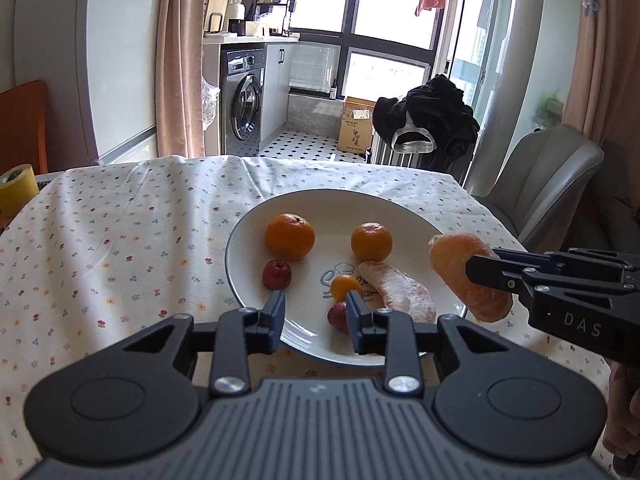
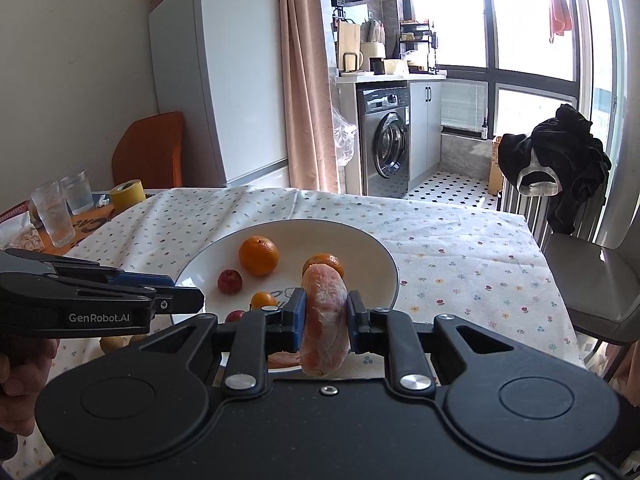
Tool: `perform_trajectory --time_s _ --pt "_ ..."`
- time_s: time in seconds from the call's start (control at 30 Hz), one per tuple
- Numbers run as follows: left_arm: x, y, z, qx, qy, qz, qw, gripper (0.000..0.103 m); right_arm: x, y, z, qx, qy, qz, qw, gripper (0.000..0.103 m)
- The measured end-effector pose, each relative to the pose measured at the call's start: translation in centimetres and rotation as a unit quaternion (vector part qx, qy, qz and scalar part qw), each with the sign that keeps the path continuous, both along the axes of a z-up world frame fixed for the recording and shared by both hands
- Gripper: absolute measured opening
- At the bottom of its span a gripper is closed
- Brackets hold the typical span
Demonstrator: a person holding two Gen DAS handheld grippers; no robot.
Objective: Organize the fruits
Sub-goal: 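Carry the peeled fruit over the bowl with the right gripper while the left gripper drops the plum in, then lower the peeled fruit into the bowl and open the right gripper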
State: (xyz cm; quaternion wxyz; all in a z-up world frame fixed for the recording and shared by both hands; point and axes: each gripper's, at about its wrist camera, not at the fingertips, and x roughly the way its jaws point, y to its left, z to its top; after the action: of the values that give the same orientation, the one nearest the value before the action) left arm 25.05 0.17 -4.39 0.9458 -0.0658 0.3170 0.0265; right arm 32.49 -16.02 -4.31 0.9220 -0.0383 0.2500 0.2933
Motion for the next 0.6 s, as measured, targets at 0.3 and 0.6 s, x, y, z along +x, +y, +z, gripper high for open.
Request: perform_trajectory --time_s 0.3,0.6 --pt "-1.5 1.7 0.3 -0.013 0.001 0.026 0.9996 0.041 0.7 0.1 -0.1 -0.001 0.000 -0.008 1.000 0.019" --pt "-3.2 3.2 0.5 -0.021 -0.004 0.046 0.9987 0.048 1.5 0.7 0.5 -0.004 -0.006 -0.015 1.000 0.018"
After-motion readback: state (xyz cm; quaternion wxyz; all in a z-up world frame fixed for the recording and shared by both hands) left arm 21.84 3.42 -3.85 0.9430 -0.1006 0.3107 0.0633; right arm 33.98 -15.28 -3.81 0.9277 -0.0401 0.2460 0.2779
